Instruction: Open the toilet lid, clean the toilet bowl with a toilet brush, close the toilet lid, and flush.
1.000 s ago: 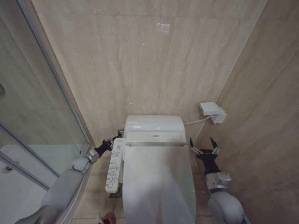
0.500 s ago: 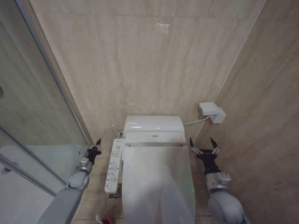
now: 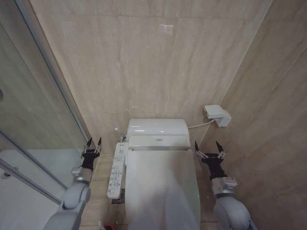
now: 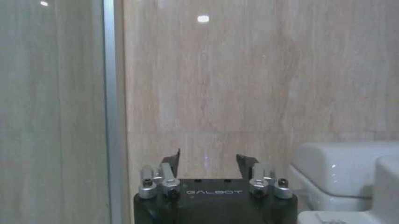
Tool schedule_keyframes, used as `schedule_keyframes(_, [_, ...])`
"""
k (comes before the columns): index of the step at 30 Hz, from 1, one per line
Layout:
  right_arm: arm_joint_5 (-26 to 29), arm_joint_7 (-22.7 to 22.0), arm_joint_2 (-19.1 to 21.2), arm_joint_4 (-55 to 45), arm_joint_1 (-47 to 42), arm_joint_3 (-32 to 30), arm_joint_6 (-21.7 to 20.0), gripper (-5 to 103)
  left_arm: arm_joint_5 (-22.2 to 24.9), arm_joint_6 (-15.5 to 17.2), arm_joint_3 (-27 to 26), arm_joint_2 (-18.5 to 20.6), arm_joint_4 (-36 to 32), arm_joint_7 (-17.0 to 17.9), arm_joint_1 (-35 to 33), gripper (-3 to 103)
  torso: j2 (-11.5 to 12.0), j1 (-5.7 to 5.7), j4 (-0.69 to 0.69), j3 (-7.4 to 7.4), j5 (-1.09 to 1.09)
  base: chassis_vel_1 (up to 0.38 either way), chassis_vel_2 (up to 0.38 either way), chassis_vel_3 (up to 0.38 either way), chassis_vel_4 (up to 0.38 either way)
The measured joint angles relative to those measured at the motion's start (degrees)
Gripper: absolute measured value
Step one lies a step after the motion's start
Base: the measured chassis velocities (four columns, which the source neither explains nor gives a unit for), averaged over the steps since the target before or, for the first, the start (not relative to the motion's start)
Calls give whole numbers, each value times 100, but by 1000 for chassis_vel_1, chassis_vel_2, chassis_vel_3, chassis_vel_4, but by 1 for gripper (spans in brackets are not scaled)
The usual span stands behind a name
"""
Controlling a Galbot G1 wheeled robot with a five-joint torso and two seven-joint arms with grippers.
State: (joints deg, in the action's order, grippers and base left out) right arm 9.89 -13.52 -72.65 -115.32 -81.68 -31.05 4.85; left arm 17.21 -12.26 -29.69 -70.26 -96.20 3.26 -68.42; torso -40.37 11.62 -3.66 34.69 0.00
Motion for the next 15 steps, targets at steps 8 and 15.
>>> schedule_keyframes(8, [0, 0, 0, 0, 0, 0, 0, 100, -24, 237, -234, -82, -1126, 15, -826, 70, 0, 0, -2, 0, 1, 0, 0, 0, 0])
schedule_keyframes(15, [0, 0, 0, 0, 0, 0, 0, 100, -91, -25, -256, -127, -1615, -400, -1347, 96, 0, 0, -2, 0, 1, 0, 0, 0, 0])
